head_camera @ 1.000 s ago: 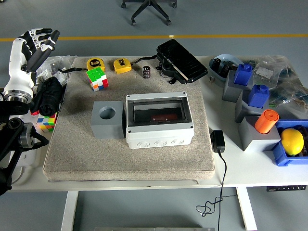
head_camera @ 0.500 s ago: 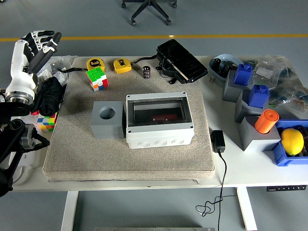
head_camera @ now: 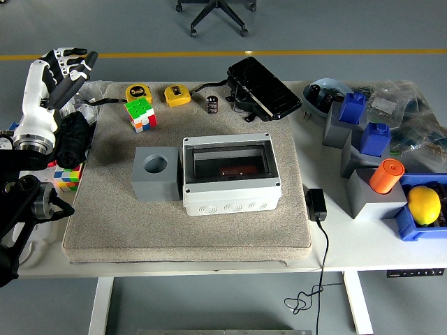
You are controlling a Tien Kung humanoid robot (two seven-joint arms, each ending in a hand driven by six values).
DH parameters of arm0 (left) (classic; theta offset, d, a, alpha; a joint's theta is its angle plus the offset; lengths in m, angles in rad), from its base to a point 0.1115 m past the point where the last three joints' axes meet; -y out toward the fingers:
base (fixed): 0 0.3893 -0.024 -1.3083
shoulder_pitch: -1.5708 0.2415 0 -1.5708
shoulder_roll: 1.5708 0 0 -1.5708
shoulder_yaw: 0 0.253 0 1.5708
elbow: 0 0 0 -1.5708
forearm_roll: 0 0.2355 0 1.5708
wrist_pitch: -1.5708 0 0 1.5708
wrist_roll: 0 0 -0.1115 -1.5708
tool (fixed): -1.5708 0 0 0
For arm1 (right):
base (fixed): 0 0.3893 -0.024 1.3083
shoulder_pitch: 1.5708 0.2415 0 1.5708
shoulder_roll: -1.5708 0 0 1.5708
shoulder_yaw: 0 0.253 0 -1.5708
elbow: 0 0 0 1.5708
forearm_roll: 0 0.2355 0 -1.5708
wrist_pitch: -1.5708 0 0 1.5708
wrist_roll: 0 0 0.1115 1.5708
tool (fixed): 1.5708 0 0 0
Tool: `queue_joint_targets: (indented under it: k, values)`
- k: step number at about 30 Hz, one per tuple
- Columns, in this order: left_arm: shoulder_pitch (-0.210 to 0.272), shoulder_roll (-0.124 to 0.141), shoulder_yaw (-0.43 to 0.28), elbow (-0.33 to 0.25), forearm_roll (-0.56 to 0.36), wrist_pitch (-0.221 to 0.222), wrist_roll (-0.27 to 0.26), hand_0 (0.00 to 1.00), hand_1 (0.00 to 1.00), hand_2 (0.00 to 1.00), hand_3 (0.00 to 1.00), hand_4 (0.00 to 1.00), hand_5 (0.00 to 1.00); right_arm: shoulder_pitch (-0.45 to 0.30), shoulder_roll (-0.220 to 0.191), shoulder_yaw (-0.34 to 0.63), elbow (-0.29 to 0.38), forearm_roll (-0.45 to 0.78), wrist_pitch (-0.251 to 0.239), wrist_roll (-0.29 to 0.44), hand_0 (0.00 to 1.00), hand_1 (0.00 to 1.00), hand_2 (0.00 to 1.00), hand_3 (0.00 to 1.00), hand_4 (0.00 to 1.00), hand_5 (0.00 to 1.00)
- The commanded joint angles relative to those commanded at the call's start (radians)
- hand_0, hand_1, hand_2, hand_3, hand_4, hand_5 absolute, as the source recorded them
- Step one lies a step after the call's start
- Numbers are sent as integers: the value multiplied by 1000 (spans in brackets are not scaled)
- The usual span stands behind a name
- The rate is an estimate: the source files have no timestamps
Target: Fetch the battery,place it into the box,close the lid of the box
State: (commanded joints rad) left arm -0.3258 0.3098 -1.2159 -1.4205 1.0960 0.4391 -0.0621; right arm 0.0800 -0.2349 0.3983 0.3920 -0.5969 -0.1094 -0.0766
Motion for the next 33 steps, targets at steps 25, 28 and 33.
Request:
queue_joint_targets:
  k: [25,28,33]
  values:
    - [-3,-4,4,-2,-3,-1,2,476,580,560,568,944,508,-15,13,15,-8,5,0,3,617,655,666,574,938,452]
    - [-4,-6,3,-2,-4,-1,1,476,580,560,568,944,508,-16,15,18,-7,5,0,3,617,655,666,574,938,452]
    - [-7,-10,1,-1,-5,-1,1,476,580,559,568,941,506,-12,17,23,-8,5,1,1,617,654,666,575,939,452]
